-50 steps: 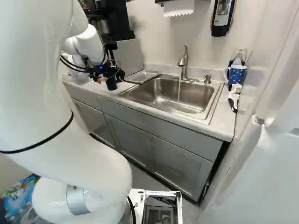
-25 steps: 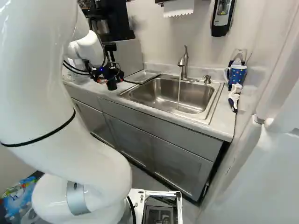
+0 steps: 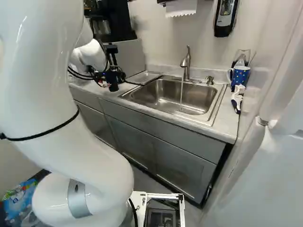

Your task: Rinse the cup and place it in the tray

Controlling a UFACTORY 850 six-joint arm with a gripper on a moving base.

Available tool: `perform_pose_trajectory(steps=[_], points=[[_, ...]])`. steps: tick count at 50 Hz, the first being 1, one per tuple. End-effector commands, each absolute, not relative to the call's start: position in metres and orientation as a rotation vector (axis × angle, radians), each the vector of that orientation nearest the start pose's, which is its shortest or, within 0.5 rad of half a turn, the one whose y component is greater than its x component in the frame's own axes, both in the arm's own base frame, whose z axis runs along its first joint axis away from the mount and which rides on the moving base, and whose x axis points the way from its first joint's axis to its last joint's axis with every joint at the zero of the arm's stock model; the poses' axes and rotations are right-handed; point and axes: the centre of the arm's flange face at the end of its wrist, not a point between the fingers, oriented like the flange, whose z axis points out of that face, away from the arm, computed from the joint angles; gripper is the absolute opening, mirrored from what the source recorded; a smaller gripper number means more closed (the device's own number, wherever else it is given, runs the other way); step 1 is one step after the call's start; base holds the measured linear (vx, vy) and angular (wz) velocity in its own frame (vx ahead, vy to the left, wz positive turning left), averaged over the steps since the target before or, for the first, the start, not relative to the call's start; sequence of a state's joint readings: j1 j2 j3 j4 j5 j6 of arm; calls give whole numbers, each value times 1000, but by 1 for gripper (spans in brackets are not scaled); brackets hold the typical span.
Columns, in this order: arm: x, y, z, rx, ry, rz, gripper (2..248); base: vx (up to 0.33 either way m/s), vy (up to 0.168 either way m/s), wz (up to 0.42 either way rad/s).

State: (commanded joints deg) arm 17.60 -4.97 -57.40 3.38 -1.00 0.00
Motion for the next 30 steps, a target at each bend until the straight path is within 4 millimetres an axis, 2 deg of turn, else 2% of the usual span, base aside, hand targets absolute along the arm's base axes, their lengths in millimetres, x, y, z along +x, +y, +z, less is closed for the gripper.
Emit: perform_pose_trajectory(steps=[30], points=[[514,168,536,-2568,-328,-1448,247,0,0,0]])
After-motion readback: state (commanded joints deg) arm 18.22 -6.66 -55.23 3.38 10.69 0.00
